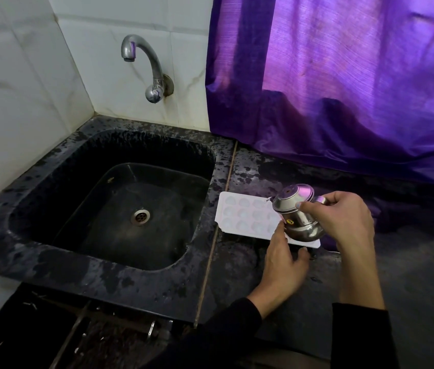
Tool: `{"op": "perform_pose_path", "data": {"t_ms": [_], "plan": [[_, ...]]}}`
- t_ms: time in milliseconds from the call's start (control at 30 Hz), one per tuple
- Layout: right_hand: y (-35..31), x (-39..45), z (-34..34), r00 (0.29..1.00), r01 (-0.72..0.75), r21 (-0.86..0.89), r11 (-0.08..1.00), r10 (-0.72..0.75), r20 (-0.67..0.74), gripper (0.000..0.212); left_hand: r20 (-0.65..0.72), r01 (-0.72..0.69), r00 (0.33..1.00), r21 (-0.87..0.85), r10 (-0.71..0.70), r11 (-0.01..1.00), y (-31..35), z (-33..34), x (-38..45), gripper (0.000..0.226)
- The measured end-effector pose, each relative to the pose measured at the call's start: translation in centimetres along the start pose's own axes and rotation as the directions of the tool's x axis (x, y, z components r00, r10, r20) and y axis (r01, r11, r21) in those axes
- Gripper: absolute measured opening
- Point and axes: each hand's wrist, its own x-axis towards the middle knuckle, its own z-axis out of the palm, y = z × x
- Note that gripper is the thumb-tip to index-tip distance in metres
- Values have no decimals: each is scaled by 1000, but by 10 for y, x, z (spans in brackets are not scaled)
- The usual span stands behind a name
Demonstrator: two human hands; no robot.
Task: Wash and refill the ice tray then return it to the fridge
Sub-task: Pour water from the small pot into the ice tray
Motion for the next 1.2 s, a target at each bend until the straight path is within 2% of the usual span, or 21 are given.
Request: {"op": "perform_pose_path", "data": {"t_ms": [567, 733, 1000, 1200], "plan": [[6, 1, -4, 999, -40, 10, 999, 40, 5, 28, 12, 17, 1000, 48, -18, 999, -1, 7, -1, 64], [11, 3, -5, 999, -35, 76, 996, 35, 7, 30, -14, 11, 1000, 52, -10, 999, -2, 6, -2, 67], [14, 8, -8, 994, -80, 294, 952, 56, 91, 37, -81, -14, 997, 36, 16, 999, 3, 1, -1, 66], [3, 6, -2, 997, -14, 211, 977, -4, 82, 37, -125, -4, 992, 36, 8, 999, 2, 0, 2, 68]]}}
